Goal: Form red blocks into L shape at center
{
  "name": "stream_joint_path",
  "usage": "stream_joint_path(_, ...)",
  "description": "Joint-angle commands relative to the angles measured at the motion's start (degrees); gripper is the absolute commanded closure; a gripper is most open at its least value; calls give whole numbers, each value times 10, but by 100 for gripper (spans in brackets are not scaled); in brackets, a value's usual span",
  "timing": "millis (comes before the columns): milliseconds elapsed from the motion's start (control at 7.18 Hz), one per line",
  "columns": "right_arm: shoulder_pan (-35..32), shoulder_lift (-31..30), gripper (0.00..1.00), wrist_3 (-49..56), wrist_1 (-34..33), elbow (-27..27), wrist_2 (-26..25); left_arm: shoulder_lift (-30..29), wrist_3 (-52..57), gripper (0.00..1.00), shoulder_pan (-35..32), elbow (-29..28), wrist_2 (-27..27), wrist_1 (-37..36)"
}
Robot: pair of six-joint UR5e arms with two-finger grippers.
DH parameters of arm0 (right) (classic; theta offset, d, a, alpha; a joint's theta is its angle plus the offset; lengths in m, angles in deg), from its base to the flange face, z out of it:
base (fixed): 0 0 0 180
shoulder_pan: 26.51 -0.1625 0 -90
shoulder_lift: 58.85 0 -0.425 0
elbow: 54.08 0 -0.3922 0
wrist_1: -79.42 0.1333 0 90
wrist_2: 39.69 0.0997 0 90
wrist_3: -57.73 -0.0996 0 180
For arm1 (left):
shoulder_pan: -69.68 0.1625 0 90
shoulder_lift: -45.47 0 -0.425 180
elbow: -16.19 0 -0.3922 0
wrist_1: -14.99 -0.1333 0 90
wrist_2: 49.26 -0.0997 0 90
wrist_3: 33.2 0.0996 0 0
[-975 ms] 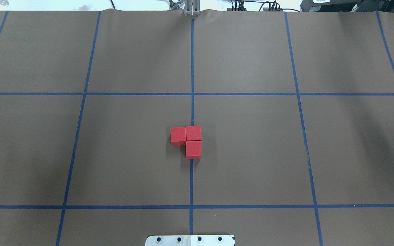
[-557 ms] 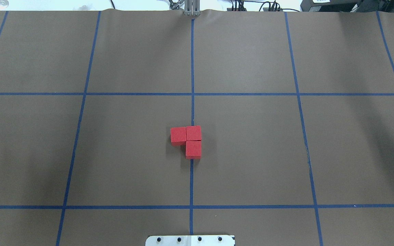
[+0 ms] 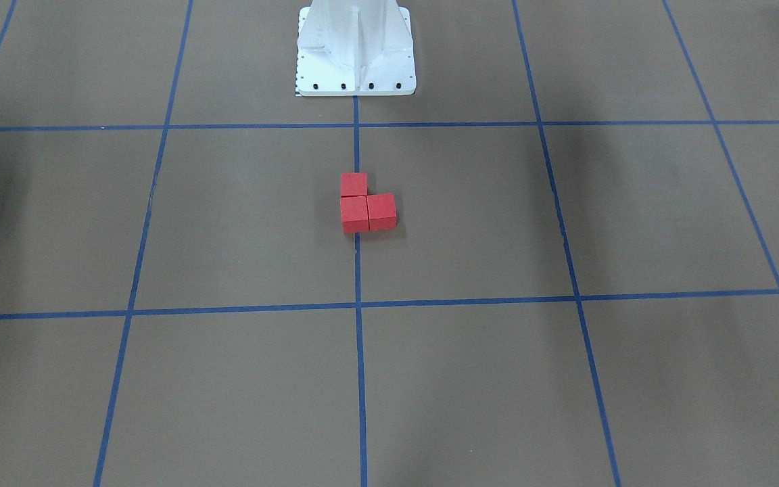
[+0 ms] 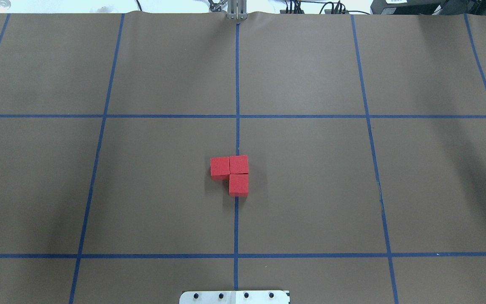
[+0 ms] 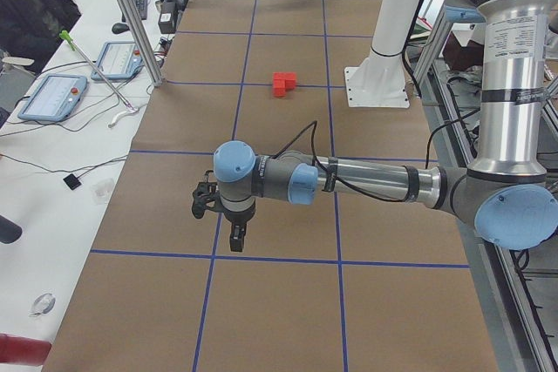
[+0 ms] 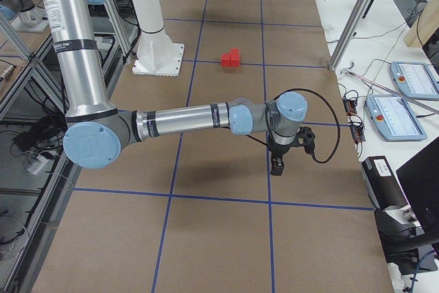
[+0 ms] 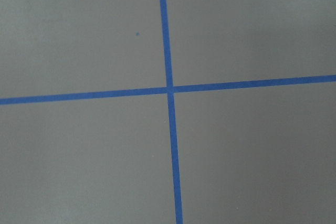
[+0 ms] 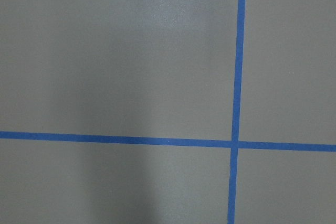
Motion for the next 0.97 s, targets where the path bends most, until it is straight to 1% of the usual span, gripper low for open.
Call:
stream_joint_path(0,-5,-13,1,0,0,5,5,4,-4,0,-3,-9,-1,-2)
stream_joint_path(557,-14,-15,1,0,1,17,0,13,-4,0,-3,-28,-2,-2)
stream_joint_path(836,-15,-27,1,-1,1,21,-28,10,-3,0,-2,-20,0,1)
